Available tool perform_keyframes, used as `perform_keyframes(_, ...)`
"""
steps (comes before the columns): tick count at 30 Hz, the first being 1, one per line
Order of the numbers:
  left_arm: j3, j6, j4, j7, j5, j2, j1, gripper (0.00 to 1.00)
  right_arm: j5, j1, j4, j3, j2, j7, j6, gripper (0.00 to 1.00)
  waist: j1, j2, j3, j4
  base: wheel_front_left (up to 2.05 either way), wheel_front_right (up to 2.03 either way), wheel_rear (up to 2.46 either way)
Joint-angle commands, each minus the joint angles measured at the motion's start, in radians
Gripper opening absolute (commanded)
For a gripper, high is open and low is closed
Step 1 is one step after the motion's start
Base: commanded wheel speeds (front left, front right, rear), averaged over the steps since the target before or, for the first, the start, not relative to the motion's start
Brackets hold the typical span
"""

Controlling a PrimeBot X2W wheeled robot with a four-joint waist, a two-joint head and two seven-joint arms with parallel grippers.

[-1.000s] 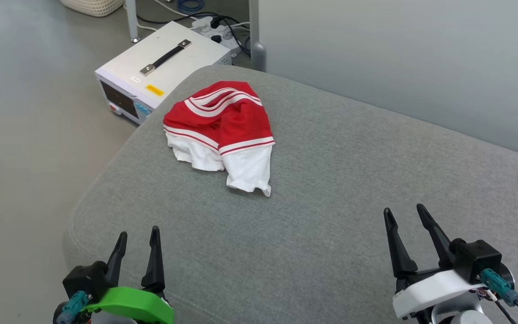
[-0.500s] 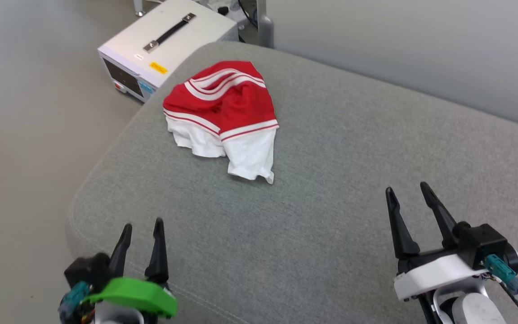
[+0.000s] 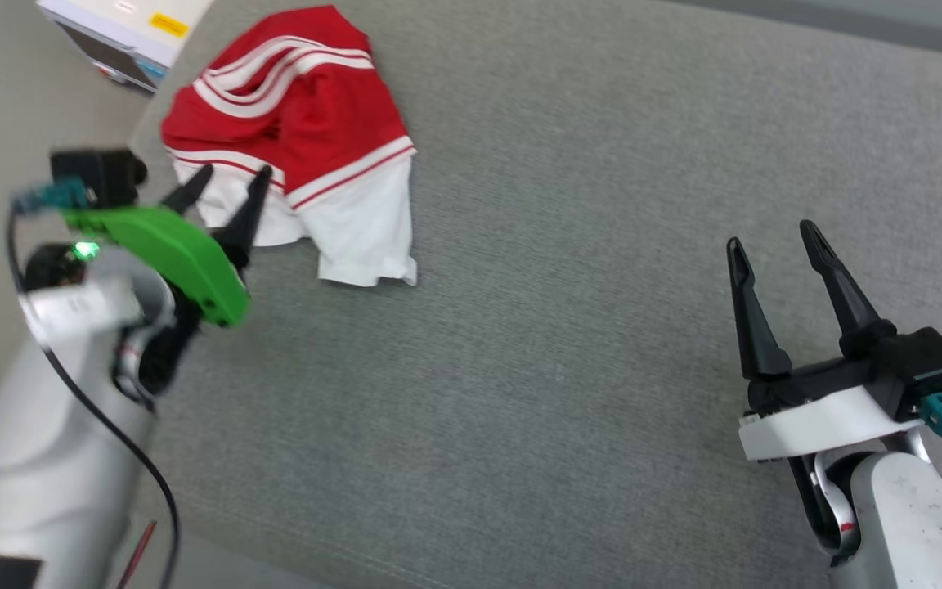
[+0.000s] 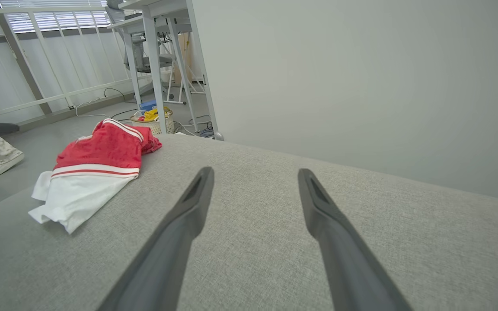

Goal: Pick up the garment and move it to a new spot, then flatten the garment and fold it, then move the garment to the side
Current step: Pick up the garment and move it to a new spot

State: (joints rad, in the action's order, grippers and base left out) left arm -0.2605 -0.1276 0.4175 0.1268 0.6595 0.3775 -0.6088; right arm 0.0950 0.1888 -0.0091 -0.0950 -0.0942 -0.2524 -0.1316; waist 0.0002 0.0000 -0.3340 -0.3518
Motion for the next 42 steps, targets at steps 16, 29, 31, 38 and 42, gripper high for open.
perform_keyframes(16, -0.080, -0.003, 0.242, 0.418, 0.167, 0.188, -0.287, 1.00, -0.006, 0.070, -0.025, -0.024, 0.009, -0.009, 0.001, 1.00, -0.0002, 0.0000, -0.232, 0.238, 0.00, 0.00, 0.00)
perform_keyframes(29, -0.116, -0.003, 0.235, 0.252, 0.232, 0.185, -0.245, 0.00, -0.010, 0.052, 0.010, -0.027, 0.021, -0.009, 0.001, 1.00, -0.0002, 0.0000, -0.123, 0.229, 0.00, 0.00, 0.00)
perform_keyframes(31, -0.122, -0.003, 0.208, 0.223, 0.238, 0.192, -0.235, 0.00, -0.007, 0.040, 0.018, -0.022, 0.023, -0.009, 0.001, 1.00, -0.0002, 0.0000, -0.085, 0.227, 0.00, 0.00, 0.00)
perform_keyframes(38, -0.153, -0.003, 0.076, 0.144, 0.224, 0.201, -0.199, 0.00, 0.005, -0.007, 0.037, 0.005, 0.034, -0.009, 0.001, 1.00, -0.0002, 0.0000, 0.059, 0.232, 0.00, 0.00, 0.00)
perform_keyframes(42, -0.174, -0.003, -0.017, 0.127, 0.217, 0.187, -0.181, 0.00, 0.013, -0.031, 0.044, 0.025, 0.039, -0.009, 0.001, 1.00, -0.0002, 0.0000, 0.124, 0.243, 0.00, 0.00, 0.00)
